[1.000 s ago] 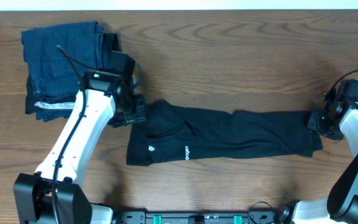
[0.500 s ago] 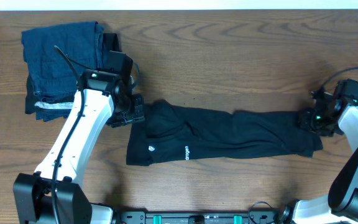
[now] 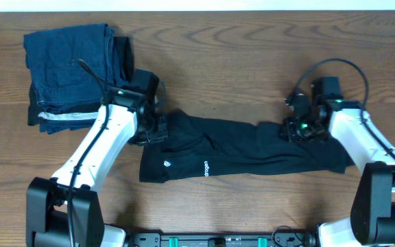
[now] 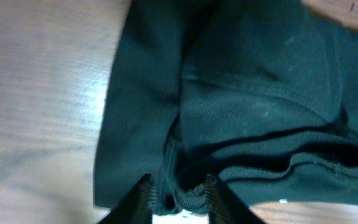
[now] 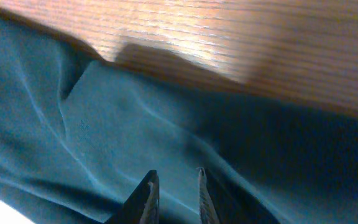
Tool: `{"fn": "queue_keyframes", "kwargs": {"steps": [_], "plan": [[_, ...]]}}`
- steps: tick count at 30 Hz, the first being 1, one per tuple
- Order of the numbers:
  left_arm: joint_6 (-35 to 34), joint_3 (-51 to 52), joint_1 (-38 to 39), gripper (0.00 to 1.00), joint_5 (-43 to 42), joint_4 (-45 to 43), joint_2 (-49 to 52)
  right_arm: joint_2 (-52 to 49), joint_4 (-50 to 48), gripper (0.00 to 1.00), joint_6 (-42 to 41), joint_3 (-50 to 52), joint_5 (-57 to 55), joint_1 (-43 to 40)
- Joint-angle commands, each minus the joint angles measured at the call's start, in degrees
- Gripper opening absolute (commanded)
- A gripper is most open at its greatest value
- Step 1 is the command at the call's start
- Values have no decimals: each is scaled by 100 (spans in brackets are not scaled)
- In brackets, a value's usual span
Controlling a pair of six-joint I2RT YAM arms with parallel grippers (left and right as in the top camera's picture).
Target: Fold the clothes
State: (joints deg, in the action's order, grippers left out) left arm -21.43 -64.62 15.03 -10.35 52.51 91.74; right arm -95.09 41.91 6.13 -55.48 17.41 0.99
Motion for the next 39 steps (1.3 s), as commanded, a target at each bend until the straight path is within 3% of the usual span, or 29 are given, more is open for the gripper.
{"fn": "queue_keyframes", "kwargs": {"steps": [1, 3, 7, 16, 31, 39], "plan": [[-37, 262, 33, 15, 52, -254, 131, 109, -98, 18, -201, 63, -476, 391], [-35, 435, 26, 8, 57, -498, 225, 107, -146, 15, -269, 109, -479, 553], [-35, 621, 26, 6, 57, -852, 476, 101, -297, 1, -378, 184, -529, 813], [-33, 629, 26, 6, 55, -1174, 1115, 81, -509, 1, -597, 490, -713, 1027], [-310, 634, 26, 6, 385, -1797, 1202, -1064, -2216, 1, -892, 758, -1040, 1027], [-297, 634, 11, 6, 981, -2441, 1394, -1357, -2966, 2, -890, 758, -1054, 1027]]}}
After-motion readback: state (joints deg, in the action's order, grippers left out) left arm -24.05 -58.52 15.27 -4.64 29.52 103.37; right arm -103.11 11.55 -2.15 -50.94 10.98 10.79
